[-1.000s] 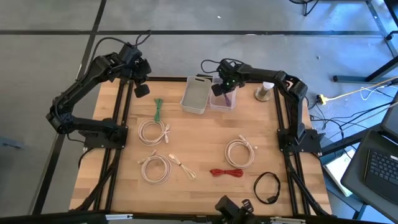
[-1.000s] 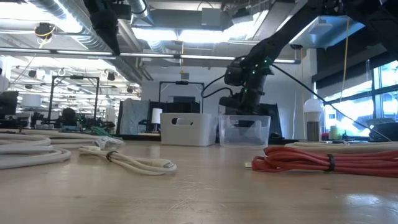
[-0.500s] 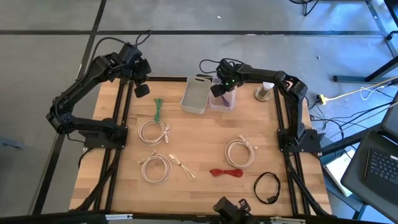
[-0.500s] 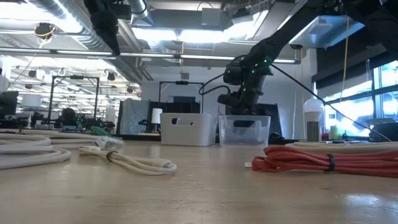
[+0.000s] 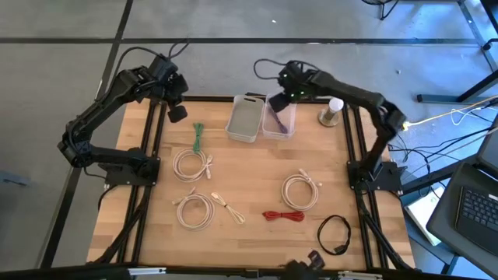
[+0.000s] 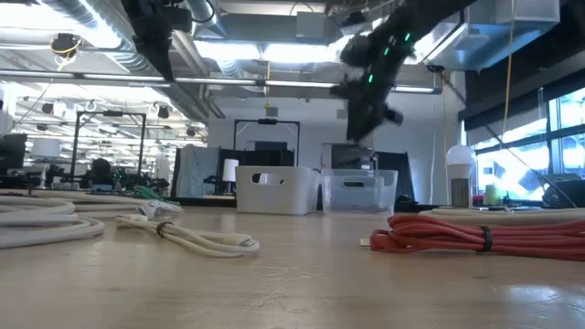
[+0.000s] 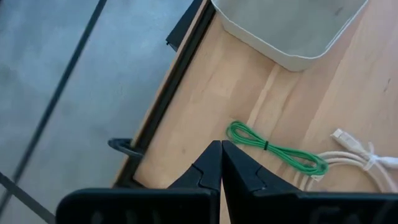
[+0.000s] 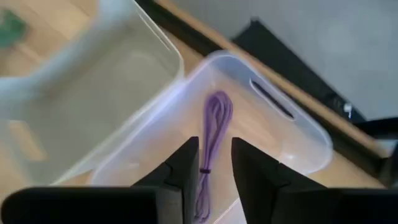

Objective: Pick & Place USB Port
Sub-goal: Put the green usb cable into the transparent bin

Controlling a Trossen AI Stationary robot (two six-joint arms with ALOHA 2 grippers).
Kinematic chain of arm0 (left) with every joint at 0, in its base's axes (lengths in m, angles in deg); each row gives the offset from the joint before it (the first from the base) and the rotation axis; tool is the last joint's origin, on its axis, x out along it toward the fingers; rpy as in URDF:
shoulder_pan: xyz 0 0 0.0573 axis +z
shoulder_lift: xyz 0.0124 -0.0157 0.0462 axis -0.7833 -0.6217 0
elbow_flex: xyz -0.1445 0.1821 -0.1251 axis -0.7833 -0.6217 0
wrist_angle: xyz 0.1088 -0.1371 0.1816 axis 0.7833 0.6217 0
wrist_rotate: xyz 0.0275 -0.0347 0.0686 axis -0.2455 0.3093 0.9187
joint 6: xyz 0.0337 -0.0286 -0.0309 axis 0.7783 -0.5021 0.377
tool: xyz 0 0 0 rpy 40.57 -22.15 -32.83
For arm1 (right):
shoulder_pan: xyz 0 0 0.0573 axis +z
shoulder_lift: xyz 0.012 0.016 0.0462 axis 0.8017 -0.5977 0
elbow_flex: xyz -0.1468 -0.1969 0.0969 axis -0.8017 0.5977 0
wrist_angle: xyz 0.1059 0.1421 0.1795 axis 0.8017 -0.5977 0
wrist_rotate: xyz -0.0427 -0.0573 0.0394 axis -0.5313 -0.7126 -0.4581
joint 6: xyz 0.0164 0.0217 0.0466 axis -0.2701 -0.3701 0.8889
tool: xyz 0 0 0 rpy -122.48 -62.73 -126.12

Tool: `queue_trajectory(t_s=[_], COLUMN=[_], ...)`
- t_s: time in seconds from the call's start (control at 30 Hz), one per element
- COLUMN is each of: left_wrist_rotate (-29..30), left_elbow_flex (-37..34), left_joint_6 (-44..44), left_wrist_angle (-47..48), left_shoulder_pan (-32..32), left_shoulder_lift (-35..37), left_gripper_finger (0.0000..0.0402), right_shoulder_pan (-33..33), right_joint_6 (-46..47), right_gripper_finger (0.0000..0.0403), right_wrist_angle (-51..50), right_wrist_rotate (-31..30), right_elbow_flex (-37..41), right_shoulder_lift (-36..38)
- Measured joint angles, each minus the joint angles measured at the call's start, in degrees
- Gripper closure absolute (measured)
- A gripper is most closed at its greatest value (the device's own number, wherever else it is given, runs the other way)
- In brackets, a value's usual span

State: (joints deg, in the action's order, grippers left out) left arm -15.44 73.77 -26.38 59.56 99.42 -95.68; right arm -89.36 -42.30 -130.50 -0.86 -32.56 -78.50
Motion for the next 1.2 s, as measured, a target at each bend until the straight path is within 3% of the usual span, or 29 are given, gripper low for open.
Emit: queue_trajectory(t_s=[0.33,0.53,0.87,1.2], left_wrist_rotate=[-3.45,-4.37,-2.93,-0.28], left_elbow_flex=[-1.31,-7.3,-20.25,-23.21], left_joint_6=[-17.08,-31.36,-57.89,-62.3], left_wrist_angle=[6.04,4.9,-4.48,-10.47], left_shoulder_pan=[-0.59,-3.63,-9.46,-13.01], left_shoulder_lift=[0.02,-0.02,-2.89,-14.18], left_gripper_finger=[0.0392,0.0344,0.025,0.0221], right_shoulder_pan=[1.91,1.91,1.91,1.91], right_joint_6=[-2.81,-6.02,-15.69,-20.98], right_gripper_finger=[0.0311,0.0311,0.0311,0.0311], right_wrist_angle=[-6.17,-6.21,-6.91,-7.01], right_wrist_rotate=[-3.8,-4.06,-4.42,-4.4], right_elbow_flex=[-0.16,-0.16,-0.16,-0.14], right_shoulder_lift=[16.49,22.22,24.2,24.2])
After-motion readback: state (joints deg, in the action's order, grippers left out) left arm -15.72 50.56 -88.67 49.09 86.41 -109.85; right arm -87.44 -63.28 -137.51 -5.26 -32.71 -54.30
